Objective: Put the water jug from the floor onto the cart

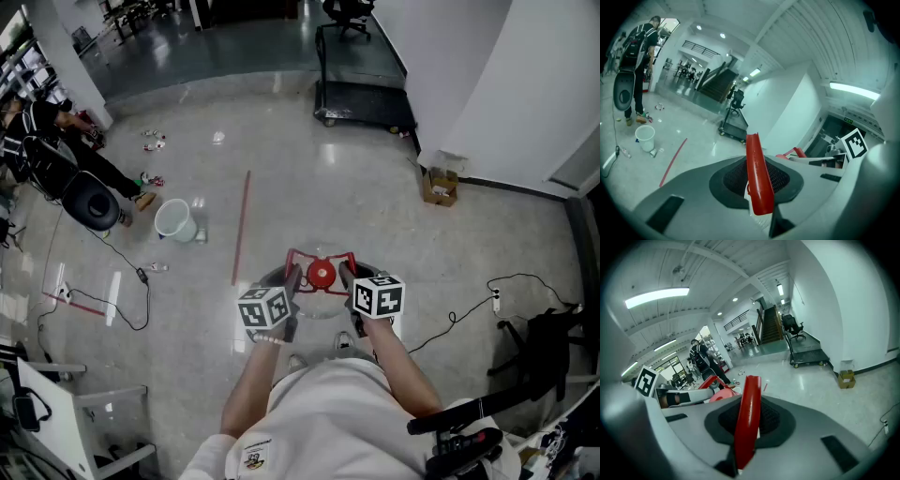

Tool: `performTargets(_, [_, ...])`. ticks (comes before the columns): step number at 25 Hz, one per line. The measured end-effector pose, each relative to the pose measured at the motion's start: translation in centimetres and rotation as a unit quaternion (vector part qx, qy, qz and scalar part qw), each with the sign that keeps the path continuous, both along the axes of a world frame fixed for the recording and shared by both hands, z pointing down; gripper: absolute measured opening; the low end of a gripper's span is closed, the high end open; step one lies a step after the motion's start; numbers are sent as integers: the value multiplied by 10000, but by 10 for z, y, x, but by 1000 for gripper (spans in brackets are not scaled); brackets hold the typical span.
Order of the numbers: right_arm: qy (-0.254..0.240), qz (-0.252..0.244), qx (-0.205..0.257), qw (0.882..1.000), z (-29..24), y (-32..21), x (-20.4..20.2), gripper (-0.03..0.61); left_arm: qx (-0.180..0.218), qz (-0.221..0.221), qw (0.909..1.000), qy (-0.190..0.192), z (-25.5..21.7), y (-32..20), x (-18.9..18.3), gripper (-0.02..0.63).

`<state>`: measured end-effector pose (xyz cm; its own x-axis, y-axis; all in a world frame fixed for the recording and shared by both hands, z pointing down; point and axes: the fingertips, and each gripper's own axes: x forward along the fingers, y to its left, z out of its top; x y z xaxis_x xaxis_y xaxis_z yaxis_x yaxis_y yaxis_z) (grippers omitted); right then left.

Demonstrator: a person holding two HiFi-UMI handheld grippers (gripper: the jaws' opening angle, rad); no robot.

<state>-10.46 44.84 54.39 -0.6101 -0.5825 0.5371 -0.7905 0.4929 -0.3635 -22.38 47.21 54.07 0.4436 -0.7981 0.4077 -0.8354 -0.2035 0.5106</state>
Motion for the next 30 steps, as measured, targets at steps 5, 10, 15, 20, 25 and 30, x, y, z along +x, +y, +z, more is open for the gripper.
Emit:
performTargets(5, [-39,-20,10,10000,1,1,-1,46,-13,22,10000,6,1,3,0,64])
performTargets(10, [-26,-53,-10,10000,0,5,-2,46,-75,13,10000,34,4,8,2,64])
performTargets(15, [-33,-48,-32,10000,1,6,-4,46,-114,-2,9999,26,6,10,1,64])
performTargets(20, [-127,78,-105,9998,3,3,-2,46,-78,32,10000,15,5,7,2,64])
performTargets(25, [-113,82,-135,9998,2,0,-4,46,-65,37,10000,32,2,4,0,64])
performTargets(30, [-72,75,-174,9998,7,3,1,46,-121,42,9999,98,7,8,6,64])
